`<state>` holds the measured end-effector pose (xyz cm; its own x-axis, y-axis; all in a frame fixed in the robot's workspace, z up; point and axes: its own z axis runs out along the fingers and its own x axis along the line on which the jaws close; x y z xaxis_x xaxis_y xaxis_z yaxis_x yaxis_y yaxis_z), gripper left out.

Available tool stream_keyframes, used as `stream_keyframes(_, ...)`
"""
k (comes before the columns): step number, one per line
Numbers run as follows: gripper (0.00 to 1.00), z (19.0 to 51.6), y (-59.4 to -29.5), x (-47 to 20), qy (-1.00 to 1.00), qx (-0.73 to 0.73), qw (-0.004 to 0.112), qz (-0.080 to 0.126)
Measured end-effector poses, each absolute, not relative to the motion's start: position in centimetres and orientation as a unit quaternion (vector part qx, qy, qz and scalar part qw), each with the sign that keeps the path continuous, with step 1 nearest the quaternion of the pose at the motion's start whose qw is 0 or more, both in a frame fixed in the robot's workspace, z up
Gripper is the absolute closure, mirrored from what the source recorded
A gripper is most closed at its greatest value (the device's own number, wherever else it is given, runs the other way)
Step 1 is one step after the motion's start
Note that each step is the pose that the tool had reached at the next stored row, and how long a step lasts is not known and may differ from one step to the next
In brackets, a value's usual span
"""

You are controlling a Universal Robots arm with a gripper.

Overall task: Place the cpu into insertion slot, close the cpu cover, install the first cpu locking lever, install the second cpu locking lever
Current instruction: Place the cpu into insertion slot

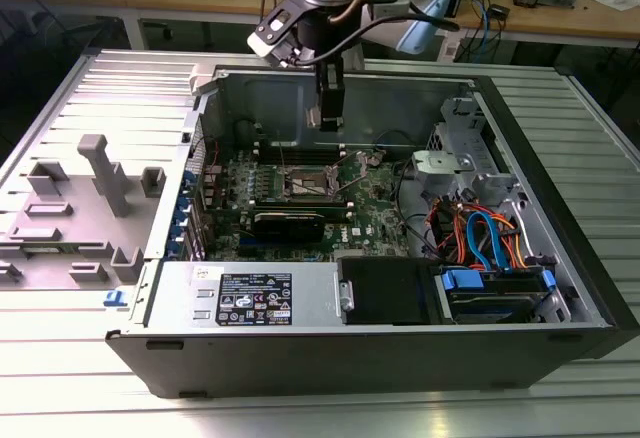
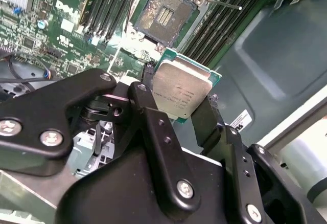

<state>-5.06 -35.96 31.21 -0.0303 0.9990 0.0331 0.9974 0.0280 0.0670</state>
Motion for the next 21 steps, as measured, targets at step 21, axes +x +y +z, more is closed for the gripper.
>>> stream_keyframes(21,0.46,28.4,-36.8,-6.5,0.706,0.706,0.012,0.043)
